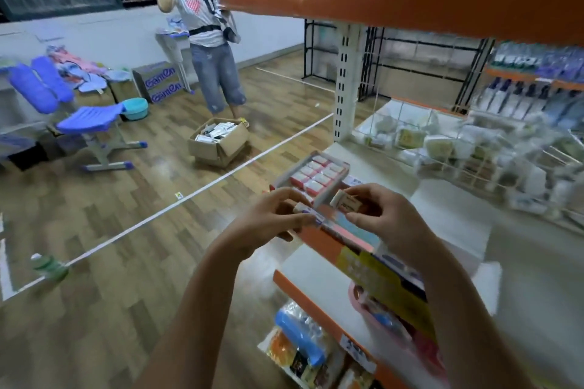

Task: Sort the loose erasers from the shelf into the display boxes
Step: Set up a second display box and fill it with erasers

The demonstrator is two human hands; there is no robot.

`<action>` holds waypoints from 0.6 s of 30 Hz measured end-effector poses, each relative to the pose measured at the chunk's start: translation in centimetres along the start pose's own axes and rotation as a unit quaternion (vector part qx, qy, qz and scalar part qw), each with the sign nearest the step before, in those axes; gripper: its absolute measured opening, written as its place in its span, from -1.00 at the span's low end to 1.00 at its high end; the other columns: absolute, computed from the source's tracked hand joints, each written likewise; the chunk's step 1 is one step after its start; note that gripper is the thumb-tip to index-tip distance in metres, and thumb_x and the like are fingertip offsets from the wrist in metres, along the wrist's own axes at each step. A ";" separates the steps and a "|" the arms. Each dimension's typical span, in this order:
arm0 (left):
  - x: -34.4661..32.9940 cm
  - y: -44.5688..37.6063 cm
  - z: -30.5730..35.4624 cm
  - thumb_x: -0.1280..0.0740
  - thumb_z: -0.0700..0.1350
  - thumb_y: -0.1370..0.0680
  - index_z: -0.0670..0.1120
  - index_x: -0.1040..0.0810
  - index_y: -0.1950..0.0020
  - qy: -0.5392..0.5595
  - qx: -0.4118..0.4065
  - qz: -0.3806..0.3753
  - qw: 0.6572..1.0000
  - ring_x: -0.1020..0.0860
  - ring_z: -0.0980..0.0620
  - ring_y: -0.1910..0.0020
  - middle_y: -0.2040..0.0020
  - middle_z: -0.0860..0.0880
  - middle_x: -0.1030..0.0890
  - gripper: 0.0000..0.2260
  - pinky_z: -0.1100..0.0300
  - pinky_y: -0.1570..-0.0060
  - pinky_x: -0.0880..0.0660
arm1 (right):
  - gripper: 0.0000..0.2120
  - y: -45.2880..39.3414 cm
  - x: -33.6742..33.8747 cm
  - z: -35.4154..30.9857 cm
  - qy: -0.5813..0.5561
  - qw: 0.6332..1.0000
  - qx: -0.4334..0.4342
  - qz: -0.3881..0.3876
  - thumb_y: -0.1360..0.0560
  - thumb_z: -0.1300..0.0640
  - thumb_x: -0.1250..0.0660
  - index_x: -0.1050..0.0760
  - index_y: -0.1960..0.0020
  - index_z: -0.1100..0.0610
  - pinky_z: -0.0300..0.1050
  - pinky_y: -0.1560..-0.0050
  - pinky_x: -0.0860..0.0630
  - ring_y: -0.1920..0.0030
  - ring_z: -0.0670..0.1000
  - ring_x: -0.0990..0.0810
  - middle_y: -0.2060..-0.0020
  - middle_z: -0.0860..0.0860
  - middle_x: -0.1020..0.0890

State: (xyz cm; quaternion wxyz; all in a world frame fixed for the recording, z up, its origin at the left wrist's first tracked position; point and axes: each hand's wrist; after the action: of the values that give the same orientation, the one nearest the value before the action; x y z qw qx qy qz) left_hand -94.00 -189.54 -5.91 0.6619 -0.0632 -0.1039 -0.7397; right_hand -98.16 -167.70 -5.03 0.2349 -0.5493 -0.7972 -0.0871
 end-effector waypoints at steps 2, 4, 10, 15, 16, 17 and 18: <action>1.7 -1.9 -0.4 -0.49 0.12 -0.27 0.00 -0.56 -0.03 0.003 0.008 0.008 1.000 -0.62 0.12 0.21 0.17 0.01 -0.67 -0.59 0.31 0.31 -0.50 | -0.67 -2.4 -0.8 -0.2 0.036 0.999 0.009 -0.007 -0.39 0.20 -0.46 -0.53 -0.14 0.07 -0.11 -0.02 -0.53 0.09 -0.07 -0.58 0.08 -0.04 -0.62; 3.1 -3.5 -1.0 -0.48 0.06 -0.30 -0.03 -0.56 -0.03 0.014 0.014 0.008 1.000 -0.62 0.13 0.23 0.19 0.02 -0.68 -0.64 0.32 0.32 -0.50 | -0.69 -4.3 -1.8 -0.2 0.065 0.998 0.012 -0.008 -0.39 0.17 -0.46 -0.52 -0.12 0.07 -0.12 -0.02 -0.52 0.08 -0.05 -0.56 0.07 -0.02 -0.60; 7.1 -7.3 -2.7 -0.45 -0.04 -0.37 -0.08 -0.57 -0.07 0.021 0.022 -0.026 0.999 -0.62 0.10 0.18 0.13 0.00 -0.68 -0.69 0.28 0.28 -0.53 | -0.75 -8.2 -5.2 0.7 0.168 0.986 0.020 0.004 -0.43 0.14 -0.41 -0.52 -0.09 0.01 -0.45 0.12 -0.37 0.09 -0.13 -0.49 0.10 -0.12 -0.48; 10.2 -11.3 -3.4 -0.45 -0.15 -0.40 -0.11 -0.56 -0.07 0.019 0.015 -0.089 0.996 -0.62 0.11 0.21 0.15 -0.01 -0.69 -0.74 0.26 0.27 -0.55 | -0.73 -10.7 -7.7 1.1 0.271 0.962 -0.011 0.019 -0.47 0.05 -0.36 -0.51 -0.16 0.01 -0.39 0.10 -0.29 0.09 -0.17 -0.41 0.02 -0.08 -0.55; 10.8 -12.2 -3.5 -0.44 -0.18 -0.43 -0.11 -0.55 -0.07 0.006 0.011 -0.102 0.995 -0.61 0.13 0.23 0.17 0.02 -0.69 -0.77 0.27 0.28 -0.55 | -0.73 -11.1 -8.2 1.1 0.287 0.957 -0.022 0.026 -0.47 0.05 -0.35 -0.52 -0.17 0.02 -0.32 0.04 -0.30 0.03 -0.13 -0.40 0.00 -0.07 -0.57; 11.3 -13.0 -3.6 -0.42 -0.20 -0.45 -0.11 -0.55 -0.06 -0.005 0.008 -0.116 0.993 -0.61 0.15 0.24 0.20 0.05 -0.68 -0.80 0.29 0.28 -0.54 | -0.74 -11.5 -8.6 1.1 0.296 0.954 -0.034 0.033 -0.48 0.05 -0.34 -0.52 -0.16 0.03 -0.28 0.00 -0.31 0.00 -0.12 -0.39 0.00 -0.06 -0.57; 11.9 -13.8 -3.6 -0.41 -0.21 -0.47 -0.12 -0.54 -0.06 -0.015 0.003 -0.128 0.992 -0.60 0.16 0.25 0.22 0.05 -0.67 -0.82 0.30 0.29 -0.53 | -0.74 -11.8 -9.1 1.1 0.300 0.952 -0.046 0.040 -0.47 0.05 -0.35 -0.53 -0.15 0.04 -0.29 -0.02 -0.33 -0.01 -0.12 -0.40 0.00 -0.06 -0.57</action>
State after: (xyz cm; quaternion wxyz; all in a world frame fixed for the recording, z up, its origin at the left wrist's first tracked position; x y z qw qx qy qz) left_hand -108.88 -200.47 -7.62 0.5600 -0.0583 -0.1229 -0.8172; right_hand -106.67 -179.37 -8.82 0.4413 -0.5396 -0.6623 -0.2749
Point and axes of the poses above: each hand's wrist, its own y-axis away from the middle knuckle, its own x-axis out of the back of the hand, z = x × y
